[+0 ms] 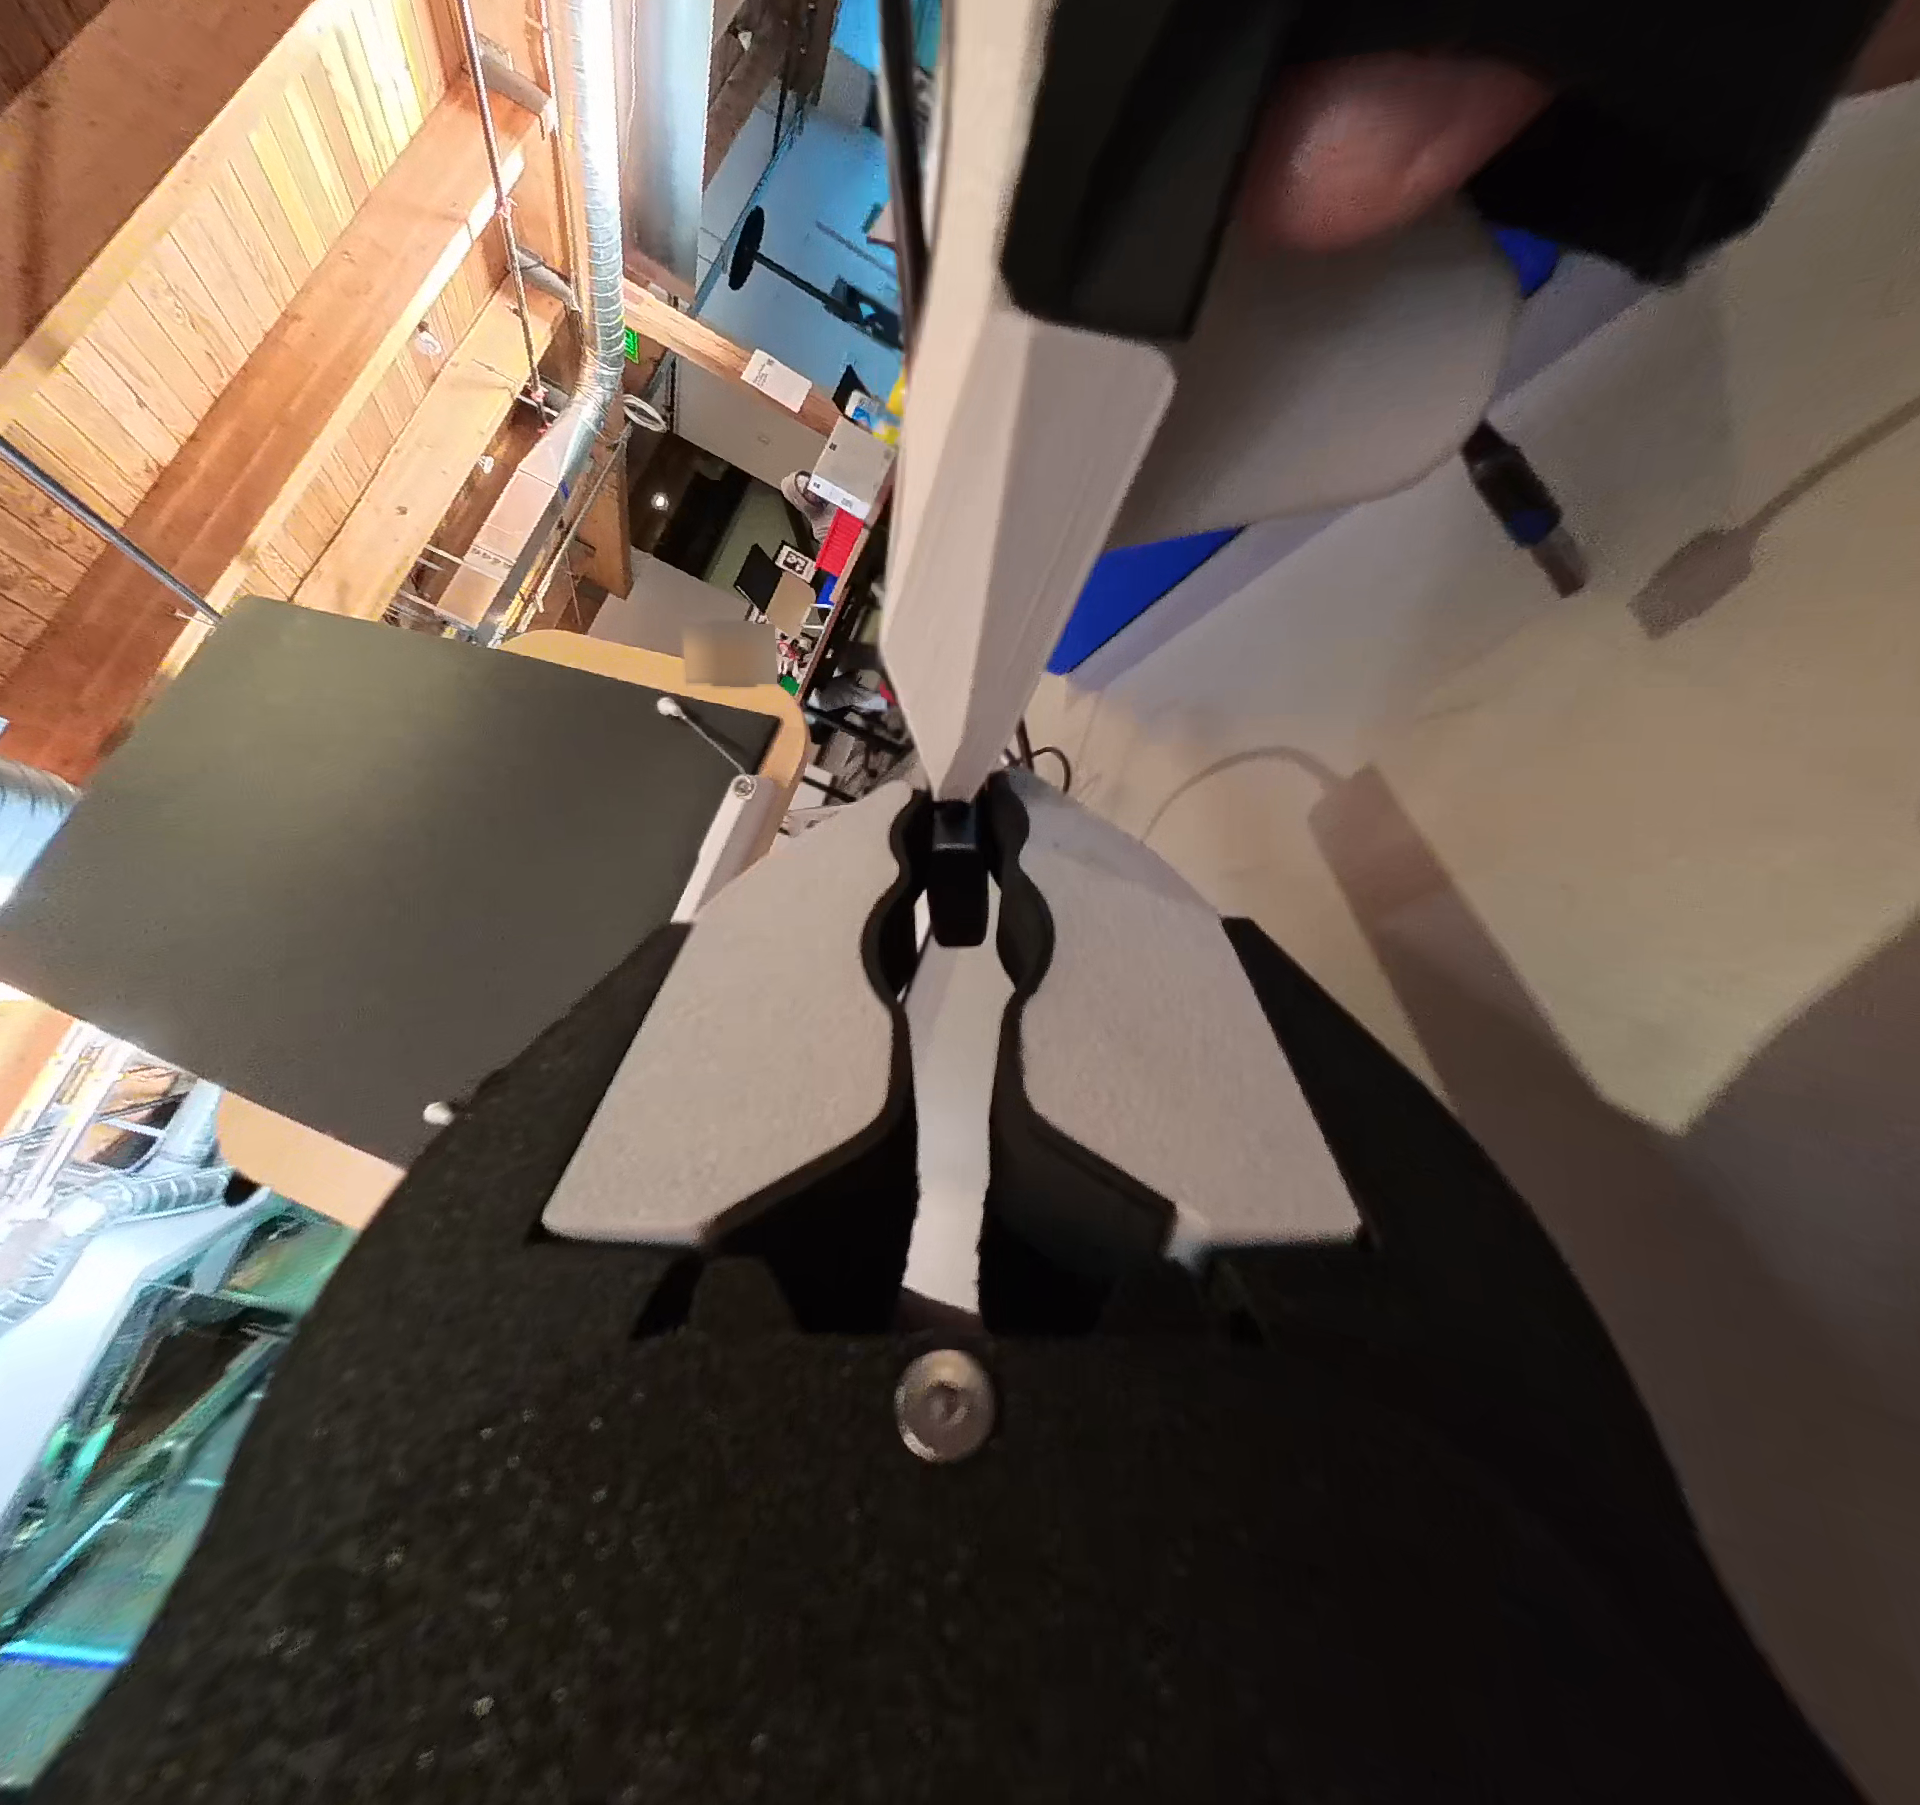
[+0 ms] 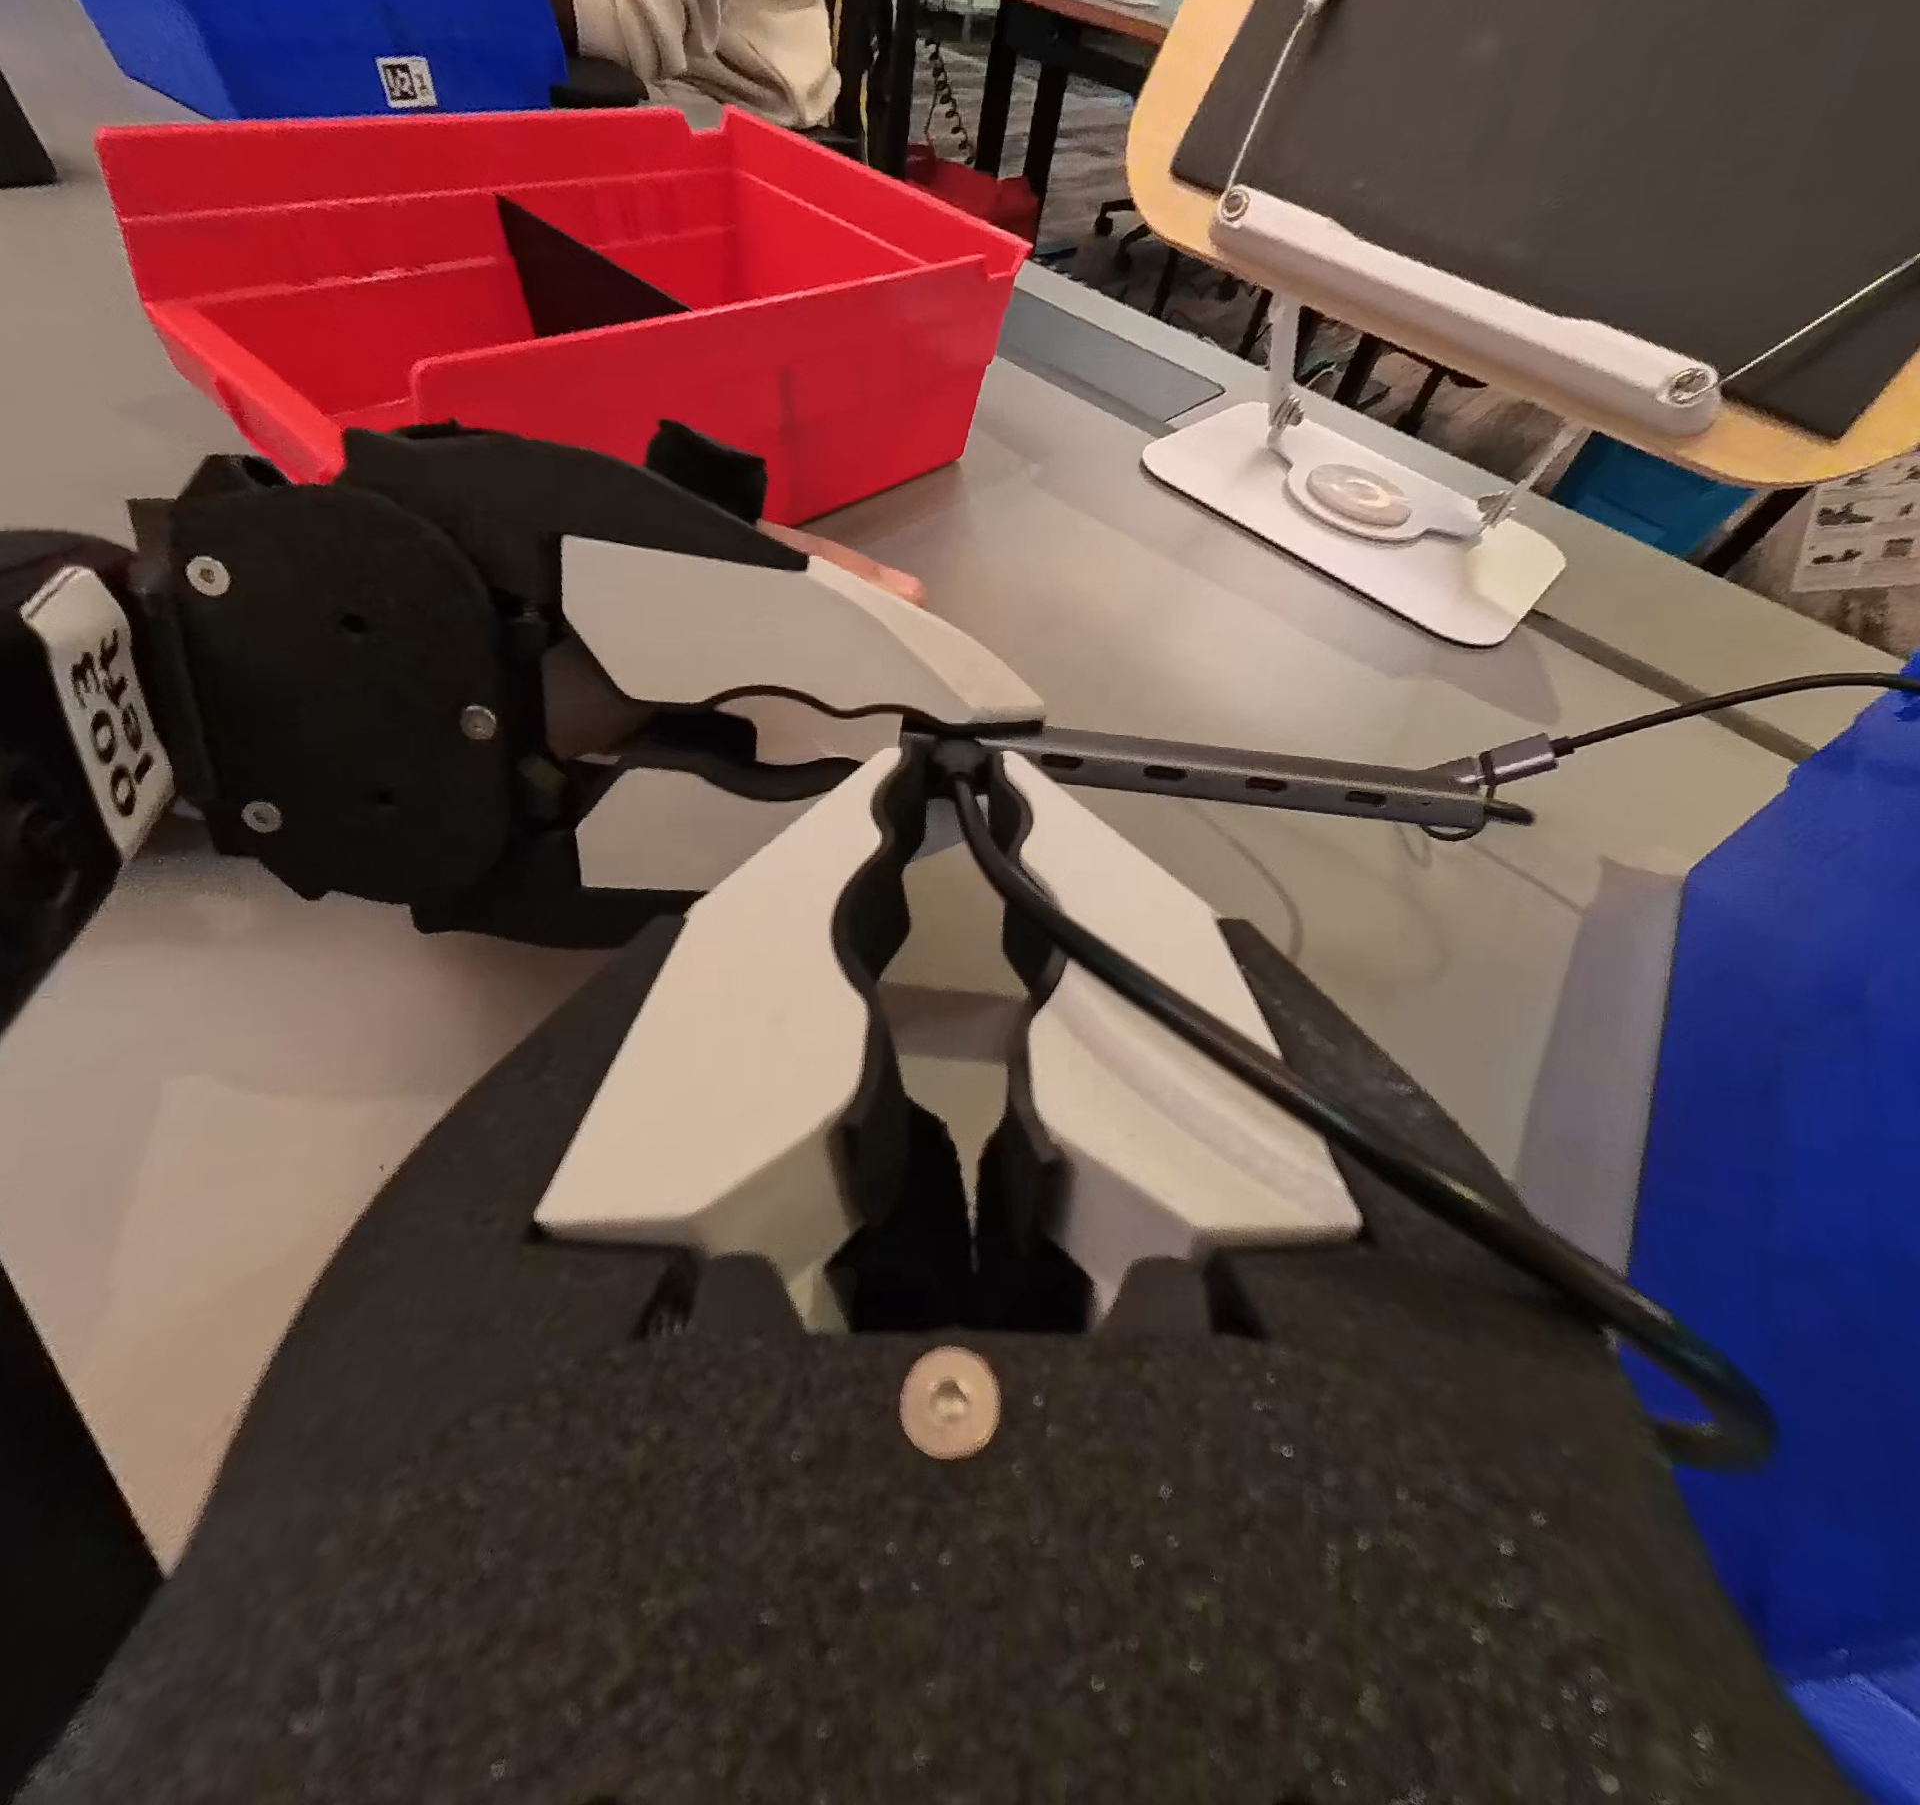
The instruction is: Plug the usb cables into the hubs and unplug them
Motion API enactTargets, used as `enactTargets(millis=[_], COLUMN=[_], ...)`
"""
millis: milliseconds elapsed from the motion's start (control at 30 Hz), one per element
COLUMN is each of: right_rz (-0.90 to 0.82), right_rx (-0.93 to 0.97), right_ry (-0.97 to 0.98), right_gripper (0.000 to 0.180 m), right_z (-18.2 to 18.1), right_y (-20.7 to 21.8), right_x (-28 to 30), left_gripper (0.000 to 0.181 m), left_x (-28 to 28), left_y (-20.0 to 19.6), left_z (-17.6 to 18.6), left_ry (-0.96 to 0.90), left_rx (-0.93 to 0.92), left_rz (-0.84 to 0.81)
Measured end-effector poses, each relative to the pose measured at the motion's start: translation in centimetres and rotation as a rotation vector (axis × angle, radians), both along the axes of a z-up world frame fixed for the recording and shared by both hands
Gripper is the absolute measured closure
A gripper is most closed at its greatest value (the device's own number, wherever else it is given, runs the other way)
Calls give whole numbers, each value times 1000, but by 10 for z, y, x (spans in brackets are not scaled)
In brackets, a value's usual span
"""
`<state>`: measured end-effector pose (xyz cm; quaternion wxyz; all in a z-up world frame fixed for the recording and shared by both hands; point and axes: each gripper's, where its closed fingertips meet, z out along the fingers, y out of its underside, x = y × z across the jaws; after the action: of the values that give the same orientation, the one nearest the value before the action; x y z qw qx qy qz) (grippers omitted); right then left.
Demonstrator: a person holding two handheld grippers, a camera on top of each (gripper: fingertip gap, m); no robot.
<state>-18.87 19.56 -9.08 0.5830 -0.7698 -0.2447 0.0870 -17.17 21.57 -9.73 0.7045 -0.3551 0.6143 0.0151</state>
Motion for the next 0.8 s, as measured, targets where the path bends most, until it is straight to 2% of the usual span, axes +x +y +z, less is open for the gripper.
enactTargets(millis=[100,167,300,400,500,600,667,800], right_rz=[33,57,219,468,610,571,527,594], right_rx=[7,7,-52,-17,-26,-9,-53,-87], right_ry=[10,18,64,159,219,260,242,212], right_gripper=[155,156,157,158,158,153,145,143], right_z=[0,-4,-17,18,57,85,80,64], right_y=[-10,-21,-51,-80,-95,-71,-44,-19], right_x=[-3,-2,-9,-12,15,53,68,60], left_gripper=[171,171,171,171,171,171,171,171], left_x=[-2,-6,-13,-15,-16,-17,-20,-27], left_y=[6,13,21,21,17,-1,-13,-27], left_z=[-1,0,5,9,14,25,36,46], left_ry=[-10,-24,-68,-109,-152,-178,-200,-161], left_rx=[-24,-53,-117,-211,-428,-676,-809,-994], left_rz=[16,30,39,19,-57,-211,-323,-476])
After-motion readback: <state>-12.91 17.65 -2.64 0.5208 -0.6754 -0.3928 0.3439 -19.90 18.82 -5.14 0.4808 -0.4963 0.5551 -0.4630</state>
